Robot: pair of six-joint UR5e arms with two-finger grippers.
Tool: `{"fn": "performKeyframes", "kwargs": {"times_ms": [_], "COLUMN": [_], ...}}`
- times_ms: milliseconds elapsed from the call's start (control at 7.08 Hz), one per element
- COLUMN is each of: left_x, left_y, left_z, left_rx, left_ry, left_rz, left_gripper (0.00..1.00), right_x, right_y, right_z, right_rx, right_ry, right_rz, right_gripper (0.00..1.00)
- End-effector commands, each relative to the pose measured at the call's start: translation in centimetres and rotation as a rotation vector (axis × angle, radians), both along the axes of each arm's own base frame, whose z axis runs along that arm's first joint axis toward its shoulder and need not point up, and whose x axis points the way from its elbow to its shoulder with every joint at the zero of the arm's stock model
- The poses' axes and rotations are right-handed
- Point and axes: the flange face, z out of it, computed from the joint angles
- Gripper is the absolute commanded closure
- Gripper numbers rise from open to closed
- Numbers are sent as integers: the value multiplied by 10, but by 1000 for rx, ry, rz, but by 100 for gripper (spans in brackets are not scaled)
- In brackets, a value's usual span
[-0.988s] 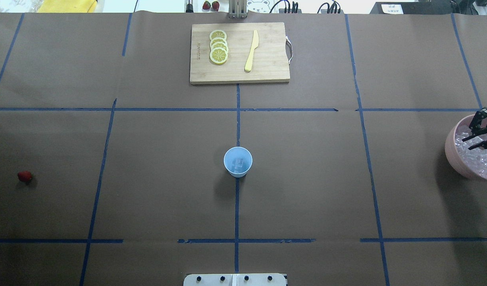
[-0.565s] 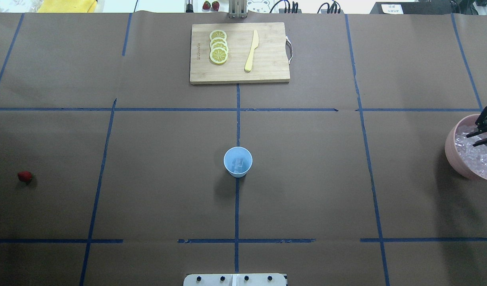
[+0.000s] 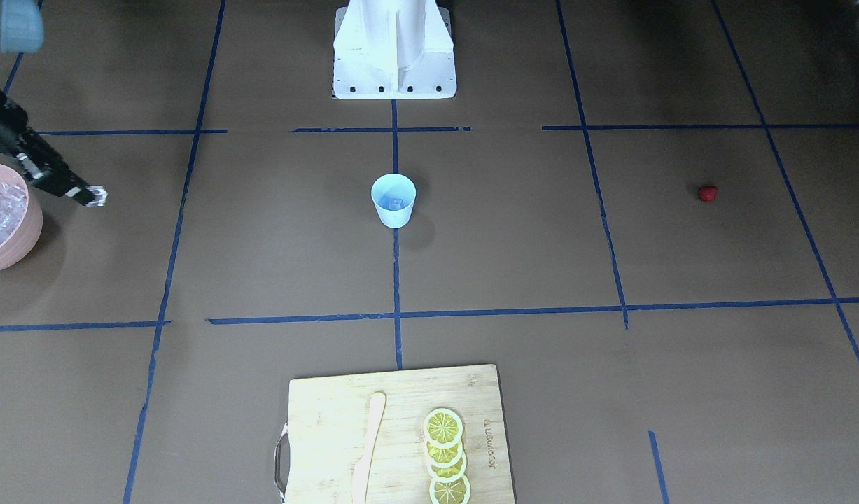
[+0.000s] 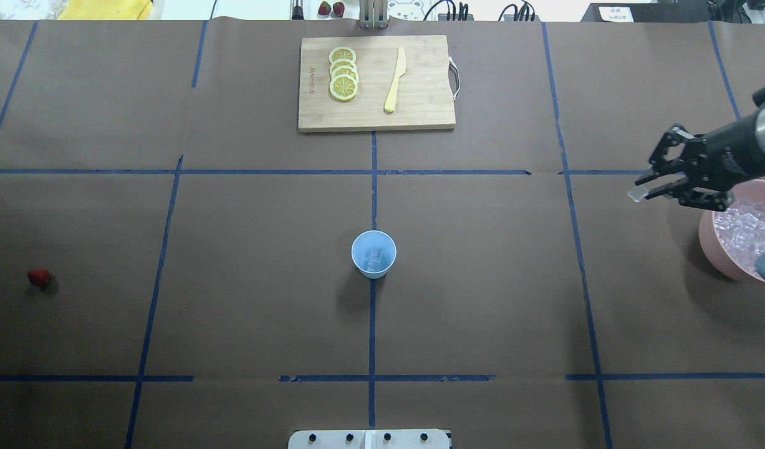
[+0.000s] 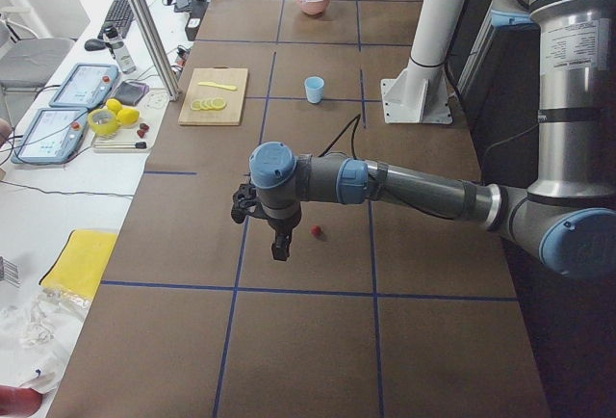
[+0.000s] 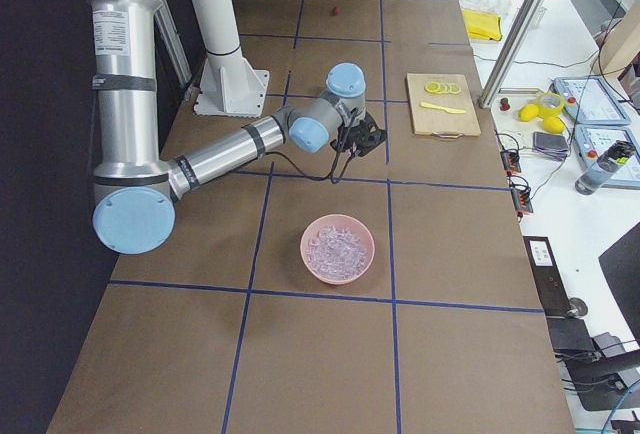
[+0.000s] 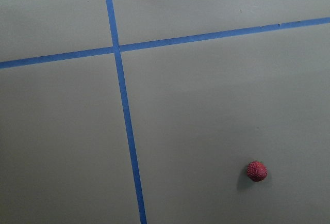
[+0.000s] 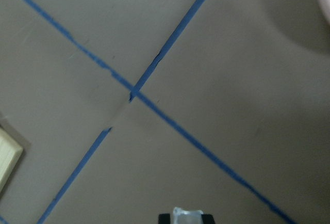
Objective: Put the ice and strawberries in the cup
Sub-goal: 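Carry the ice over the blue cup and open the right gripper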
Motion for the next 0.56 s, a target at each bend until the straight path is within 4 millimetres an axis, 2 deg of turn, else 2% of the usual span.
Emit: {"fn": "performKeyframes", "kwargs": {"times_ms": [0,141,282,424], "left_x": [1,1,2,2], "left_y": [-2,-2,-2,-1], "left_z": [-4,-4,-3,-3], "left_rx": [-6,-11,-15,-16], "left_ry": [1,1,1,1], "left_rz": [-10,-14,-13,-15], "left_gripper": [0,0,0,0], "right_x": [-123,-183,-228,-262], "right_y": [12,21,19,33], "right_z": [-140,-183,-216,-217], "right_rx": [-17,-2,-6,-6], "right_ry": [-74,-72,-83,-65], "right_rz": [-33,1,9,-19], "right_gripper": [99,98,98,97]}}
